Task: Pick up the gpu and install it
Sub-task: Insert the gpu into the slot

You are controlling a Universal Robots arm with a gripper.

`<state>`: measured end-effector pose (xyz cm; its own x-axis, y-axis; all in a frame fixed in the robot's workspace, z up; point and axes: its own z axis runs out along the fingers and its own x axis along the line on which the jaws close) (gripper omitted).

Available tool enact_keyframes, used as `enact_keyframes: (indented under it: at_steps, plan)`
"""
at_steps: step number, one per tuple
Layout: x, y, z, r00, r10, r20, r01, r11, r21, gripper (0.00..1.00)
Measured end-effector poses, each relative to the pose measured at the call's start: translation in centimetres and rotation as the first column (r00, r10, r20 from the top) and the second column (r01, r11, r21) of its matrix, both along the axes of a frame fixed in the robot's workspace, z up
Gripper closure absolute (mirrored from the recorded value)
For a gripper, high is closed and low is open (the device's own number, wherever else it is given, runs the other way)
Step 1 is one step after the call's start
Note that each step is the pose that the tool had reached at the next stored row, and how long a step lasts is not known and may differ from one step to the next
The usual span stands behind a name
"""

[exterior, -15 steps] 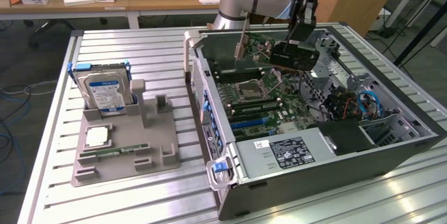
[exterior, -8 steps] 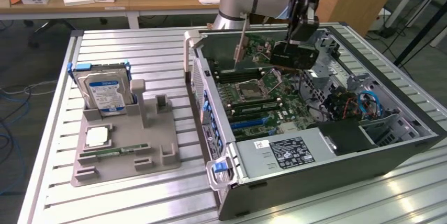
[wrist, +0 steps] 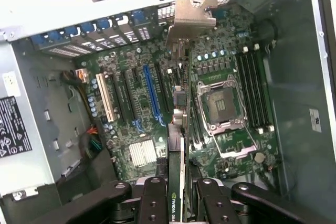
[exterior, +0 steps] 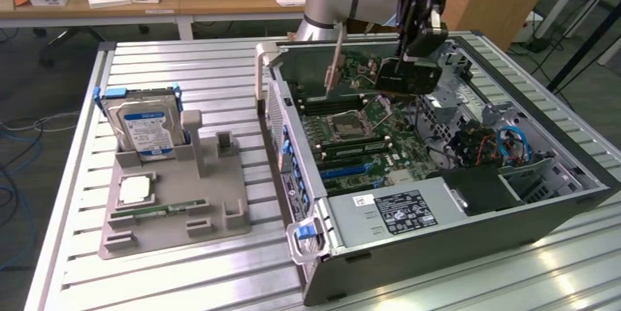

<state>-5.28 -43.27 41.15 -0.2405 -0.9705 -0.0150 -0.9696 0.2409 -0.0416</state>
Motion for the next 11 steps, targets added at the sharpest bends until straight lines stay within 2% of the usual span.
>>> enact_keyframes:
  at_steps: [6,11]
  plan:
    - [0.0,0.0,-0.02,0.9973,0.074,0.0,-0.074,0.9973,0.0,0.74]
    - [0.0,0.0,-0.04,0.9897,0.143,0.0,-0.143,0.9897,0.0,0.74]
